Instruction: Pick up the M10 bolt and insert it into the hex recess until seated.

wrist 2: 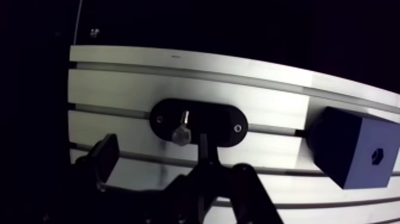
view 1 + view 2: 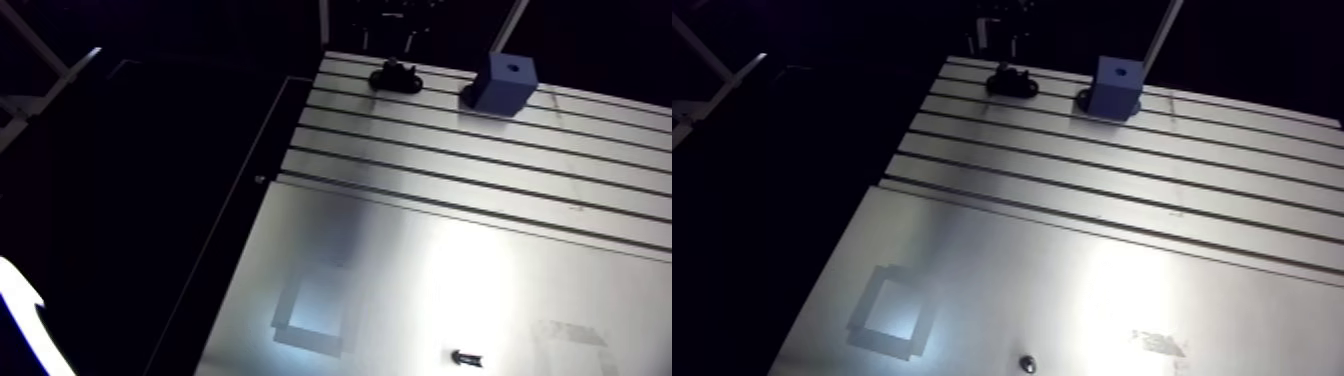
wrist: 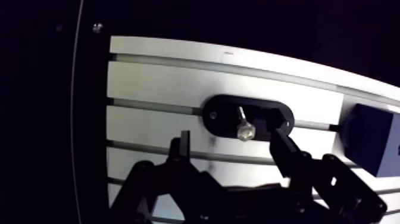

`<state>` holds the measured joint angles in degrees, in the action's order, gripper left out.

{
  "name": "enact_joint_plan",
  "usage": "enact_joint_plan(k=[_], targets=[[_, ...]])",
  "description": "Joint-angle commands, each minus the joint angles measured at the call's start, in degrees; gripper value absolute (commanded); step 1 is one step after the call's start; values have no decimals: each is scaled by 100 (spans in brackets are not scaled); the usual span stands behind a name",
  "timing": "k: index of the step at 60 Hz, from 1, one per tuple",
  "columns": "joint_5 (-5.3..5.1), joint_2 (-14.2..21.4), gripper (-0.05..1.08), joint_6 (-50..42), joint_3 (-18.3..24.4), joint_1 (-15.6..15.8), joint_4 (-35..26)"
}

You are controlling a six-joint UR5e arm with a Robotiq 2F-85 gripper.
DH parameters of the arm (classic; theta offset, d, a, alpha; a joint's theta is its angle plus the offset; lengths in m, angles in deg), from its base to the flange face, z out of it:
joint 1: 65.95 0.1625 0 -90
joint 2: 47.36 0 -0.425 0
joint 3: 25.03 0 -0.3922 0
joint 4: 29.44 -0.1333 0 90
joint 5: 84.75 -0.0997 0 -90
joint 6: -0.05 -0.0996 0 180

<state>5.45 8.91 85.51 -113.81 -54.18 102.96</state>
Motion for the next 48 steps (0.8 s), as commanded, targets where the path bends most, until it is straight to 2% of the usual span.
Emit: enact_joint_plan(k=[1, 18, 34, 48], targets=[[2, -43, 25, 9, -4, 0, 10], [11, -87, 25, -49, -2, -8, 29], [80, -96, 25, -236, -14, -8, 187], [80, -157, 25, -367, -4, -16, 187]])
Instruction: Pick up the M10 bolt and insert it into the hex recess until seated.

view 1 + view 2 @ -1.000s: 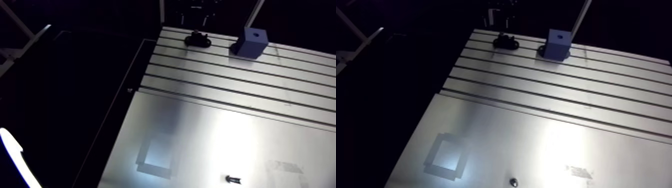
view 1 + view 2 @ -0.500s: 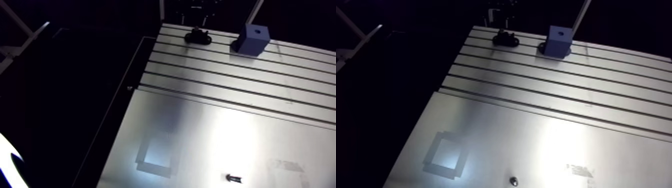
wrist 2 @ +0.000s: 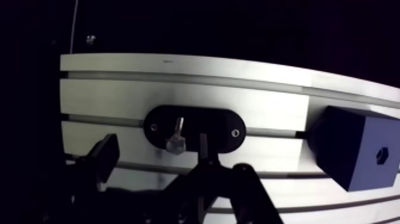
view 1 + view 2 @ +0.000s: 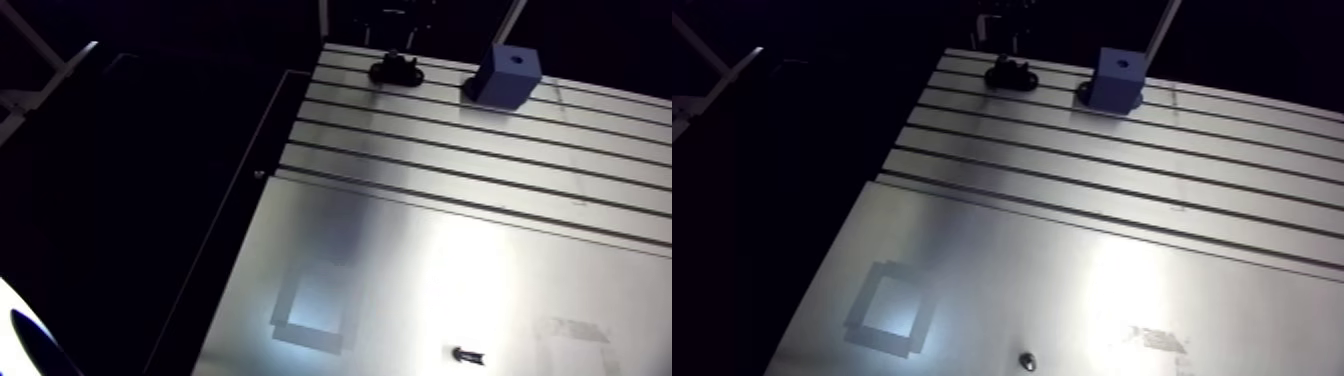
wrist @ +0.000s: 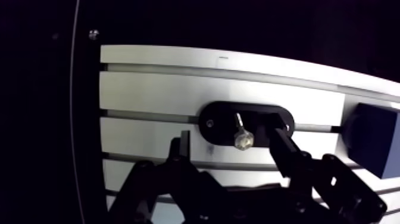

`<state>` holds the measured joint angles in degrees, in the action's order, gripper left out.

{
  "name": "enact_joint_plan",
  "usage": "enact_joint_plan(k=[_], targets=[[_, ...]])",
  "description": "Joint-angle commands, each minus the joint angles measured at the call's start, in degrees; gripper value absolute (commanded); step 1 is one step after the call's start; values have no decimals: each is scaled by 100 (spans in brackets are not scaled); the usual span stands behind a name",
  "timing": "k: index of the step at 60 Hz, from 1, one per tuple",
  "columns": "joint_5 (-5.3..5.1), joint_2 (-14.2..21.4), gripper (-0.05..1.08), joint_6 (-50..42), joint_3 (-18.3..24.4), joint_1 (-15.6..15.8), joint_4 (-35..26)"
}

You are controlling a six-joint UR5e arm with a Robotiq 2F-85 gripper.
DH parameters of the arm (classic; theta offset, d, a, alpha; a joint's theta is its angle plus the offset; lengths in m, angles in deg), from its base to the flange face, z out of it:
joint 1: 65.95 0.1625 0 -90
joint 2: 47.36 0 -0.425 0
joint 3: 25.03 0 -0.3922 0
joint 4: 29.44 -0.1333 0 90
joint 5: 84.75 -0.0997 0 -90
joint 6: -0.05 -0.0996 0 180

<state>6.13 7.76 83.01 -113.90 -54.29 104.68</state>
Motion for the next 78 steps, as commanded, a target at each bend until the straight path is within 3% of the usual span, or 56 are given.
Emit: enact_joint_plan(k=[1, 11, 30, 78], targets=[[12, -42, 25, -117, 5, -5, 15], [13, -42, 26, -228, 14, -5, 16], [134, -51, 28, -310, 14, -5, 15], [127, -86, 35, -277, -12, -5, -11]])
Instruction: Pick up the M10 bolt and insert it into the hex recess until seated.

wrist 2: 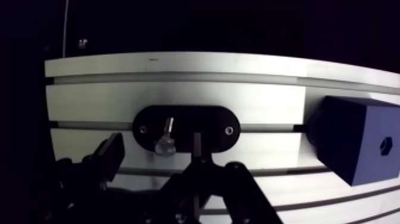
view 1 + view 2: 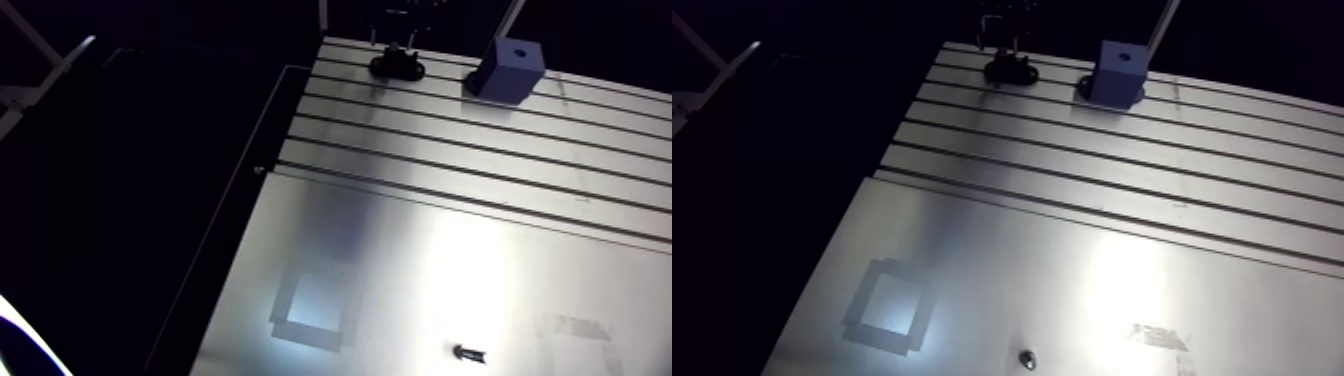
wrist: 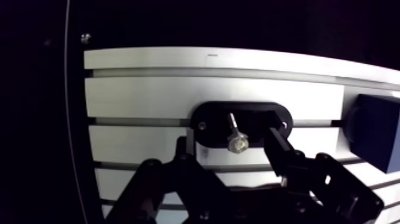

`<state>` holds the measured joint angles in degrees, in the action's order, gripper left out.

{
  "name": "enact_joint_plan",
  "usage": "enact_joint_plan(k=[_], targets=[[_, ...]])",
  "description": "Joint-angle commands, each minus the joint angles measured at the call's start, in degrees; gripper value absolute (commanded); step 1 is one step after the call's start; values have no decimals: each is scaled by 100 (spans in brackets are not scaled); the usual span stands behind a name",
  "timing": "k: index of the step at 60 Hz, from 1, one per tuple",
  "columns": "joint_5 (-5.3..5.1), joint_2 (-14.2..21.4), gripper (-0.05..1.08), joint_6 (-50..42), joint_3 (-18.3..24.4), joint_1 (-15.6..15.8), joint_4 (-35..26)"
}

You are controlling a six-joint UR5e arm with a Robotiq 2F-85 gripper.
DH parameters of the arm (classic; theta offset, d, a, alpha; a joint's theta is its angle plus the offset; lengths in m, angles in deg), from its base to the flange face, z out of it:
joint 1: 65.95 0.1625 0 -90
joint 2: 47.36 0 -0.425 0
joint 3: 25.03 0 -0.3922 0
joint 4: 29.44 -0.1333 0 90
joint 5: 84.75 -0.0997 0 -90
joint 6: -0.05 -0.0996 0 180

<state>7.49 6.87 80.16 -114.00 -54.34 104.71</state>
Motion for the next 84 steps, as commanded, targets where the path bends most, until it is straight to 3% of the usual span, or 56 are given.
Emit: enact_joint_plan(k=[1, 32, 71, 84], targets=[[-8, 3, 35, 8, -2, 0, -15], [-8, 3, 47, 8, -11, 0, -32], [-8, -6, 52, 17, -11, 0, -42], [62, -6, 54, 26, -20, 0, -42]])
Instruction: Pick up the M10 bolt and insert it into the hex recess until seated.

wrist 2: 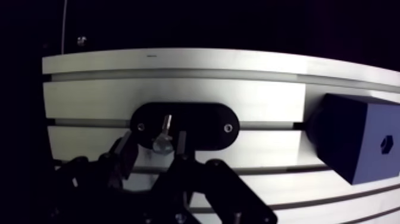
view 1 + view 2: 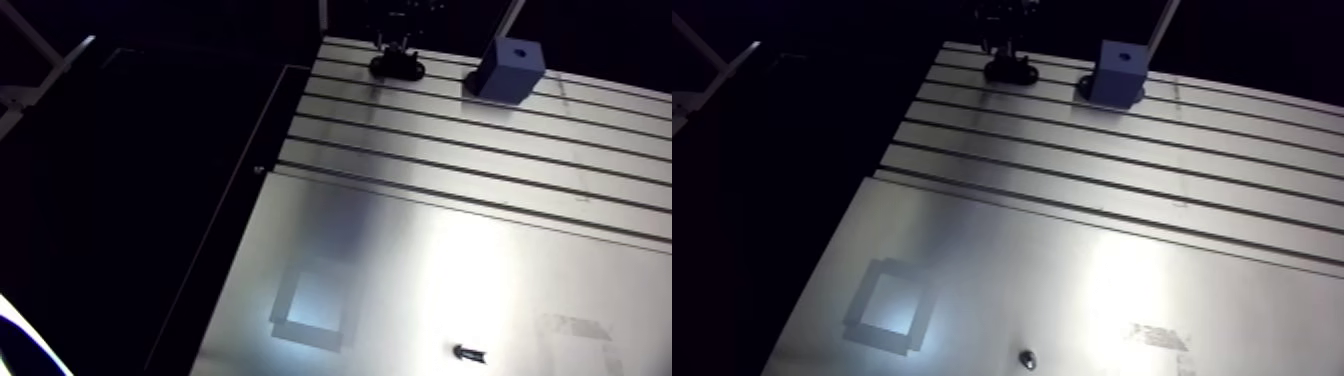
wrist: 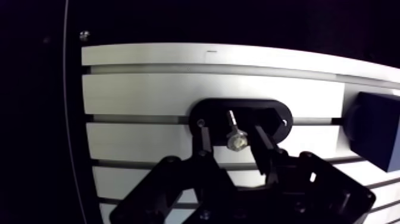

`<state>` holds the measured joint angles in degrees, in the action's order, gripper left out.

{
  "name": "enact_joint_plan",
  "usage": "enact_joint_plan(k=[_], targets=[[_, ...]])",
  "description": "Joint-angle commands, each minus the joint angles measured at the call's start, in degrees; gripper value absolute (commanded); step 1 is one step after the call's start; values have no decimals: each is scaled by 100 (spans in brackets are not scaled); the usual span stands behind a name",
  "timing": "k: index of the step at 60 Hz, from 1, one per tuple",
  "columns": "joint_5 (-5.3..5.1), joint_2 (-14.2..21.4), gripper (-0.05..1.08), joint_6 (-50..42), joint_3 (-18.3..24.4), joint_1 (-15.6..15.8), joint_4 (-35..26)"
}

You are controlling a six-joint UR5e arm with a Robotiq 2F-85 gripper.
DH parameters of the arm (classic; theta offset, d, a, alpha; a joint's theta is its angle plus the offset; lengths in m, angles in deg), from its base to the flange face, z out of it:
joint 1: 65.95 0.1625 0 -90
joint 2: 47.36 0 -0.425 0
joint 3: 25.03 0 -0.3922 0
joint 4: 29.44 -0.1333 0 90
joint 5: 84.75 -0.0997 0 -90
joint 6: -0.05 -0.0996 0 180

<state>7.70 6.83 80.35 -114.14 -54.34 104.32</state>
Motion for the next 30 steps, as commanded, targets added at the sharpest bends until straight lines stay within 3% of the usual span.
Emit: enact_joint_plan(k=[1, 30], targets=[[41, -2, 54, 7, -5, 0, -2], [41, 7, 57, 16, 3, 0, -11]])
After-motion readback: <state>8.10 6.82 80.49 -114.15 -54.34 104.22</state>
